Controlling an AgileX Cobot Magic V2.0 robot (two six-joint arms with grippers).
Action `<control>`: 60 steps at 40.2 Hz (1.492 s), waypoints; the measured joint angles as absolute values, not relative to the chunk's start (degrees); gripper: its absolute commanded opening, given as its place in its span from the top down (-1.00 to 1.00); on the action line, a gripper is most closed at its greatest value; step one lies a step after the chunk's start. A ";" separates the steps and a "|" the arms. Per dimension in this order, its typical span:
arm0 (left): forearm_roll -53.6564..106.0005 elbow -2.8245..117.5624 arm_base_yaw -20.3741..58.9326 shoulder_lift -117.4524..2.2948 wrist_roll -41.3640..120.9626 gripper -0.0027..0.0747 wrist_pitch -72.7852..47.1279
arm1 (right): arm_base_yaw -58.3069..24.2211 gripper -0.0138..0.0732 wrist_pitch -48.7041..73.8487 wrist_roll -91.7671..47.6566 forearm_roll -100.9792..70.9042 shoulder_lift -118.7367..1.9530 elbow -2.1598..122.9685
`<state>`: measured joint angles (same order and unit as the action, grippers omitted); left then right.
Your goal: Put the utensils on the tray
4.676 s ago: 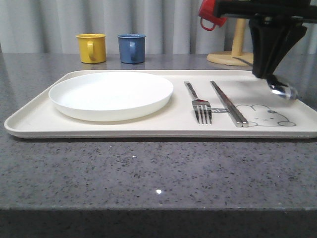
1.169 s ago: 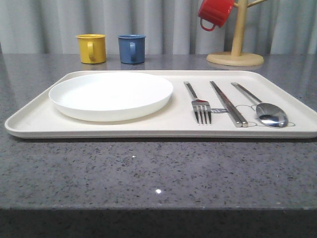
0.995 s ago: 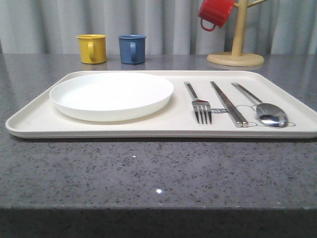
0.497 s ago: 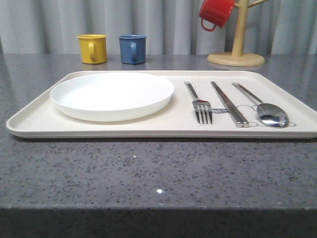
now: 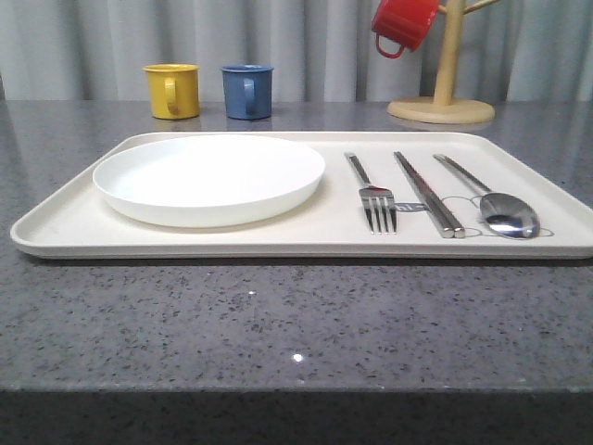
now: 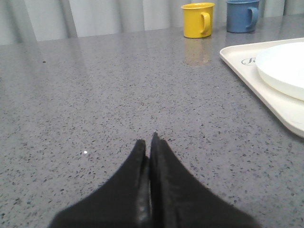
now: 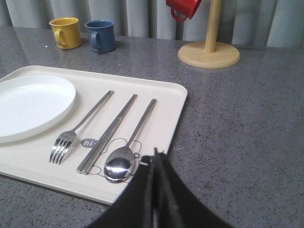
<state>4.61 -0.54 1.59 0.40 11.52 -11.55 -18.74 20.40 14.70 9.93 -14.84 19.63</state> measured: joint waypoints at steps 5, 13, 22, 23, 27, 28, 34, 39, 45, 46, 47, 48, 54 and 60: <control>4.58 -0.54 1.59 0.40 11.52 0.98 -11.55 | -18.74 0.77 20.40 14.70 9.93 -14.84 19.63; 4.58 -0.54 1.59 0.40 11.52 0.98 -11.55 | -18.74 0.77 20.40 14.70 9.93 -14.84 19.63; 4.58 -0.54 1.59 0.40 11.52 0.98 -11.55 | -18.74 0.77 20.40 14.70 10.02 -14.84 19.25; 4.58 -0.54 1.59 0.40 11.52 0.98 -11.55 | -18.74 0.77 20.11 14.59 10.07 -14.84 19.12; 4.58 -0.54 1.59 0.40 11.52 0.98 -11.55 | -17.75 0.77 18.25 13.13 10.00 -14.47 16.80; 4.58 -0.54 1.59 0.40 11.52 0.98 -11.55 | -17.09 0.77 17.27 12.42 9.77 -14.31 15.82; 4.58 -0.54 1.59 0.40 11.52 0.98 -11.55 | -12.03 0.77 11.04 8.48 5.39 -10.99 8.95; 4.58 -0.54 1.59 0.40 11.52 0.98 -11.55 | -6.14 0.77 9.48 7.47 2.36 -6.82 3.50; 4.58 -0.54 1.59 0.40 11.52 0.98 -11.55 | 0.52 0.77 8.90 7.05 0.85 -3.34 -0.81; 4.58 -0.54 1.59 0.40 11.52 0.98 -11.55 | 1.26 0.77 8.90 7.05 0.40 -3.00 -1.20; 4.58 -0.54 1.59 0.40 11.52 0.98 -11.55 | 2.11 0.77 8.78 7.05 0.00 -2.51 -1.42; 4.58 -0.54 1.59 0.40 11.52 0.98 -11.55 | 2.78 0.77 8.67 7.02 0.00 -2.11 -1.56; 4.58 -0.54 1.59 0.40 11.52 0.98 -11.55 | 4.47 0.77 8.79 6.90 -0.87 0.37 -1.53; 4.58 -0.54 1.59 0.40 11.52 0.98 -11.55 | 4.99 0.77 9.02 6.90 -0.99 0.57 -1.53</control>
<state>4.58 -0.54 1.59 0.40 11.52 -11.55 4.99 9.02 6.90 -0.99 0.57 -1.53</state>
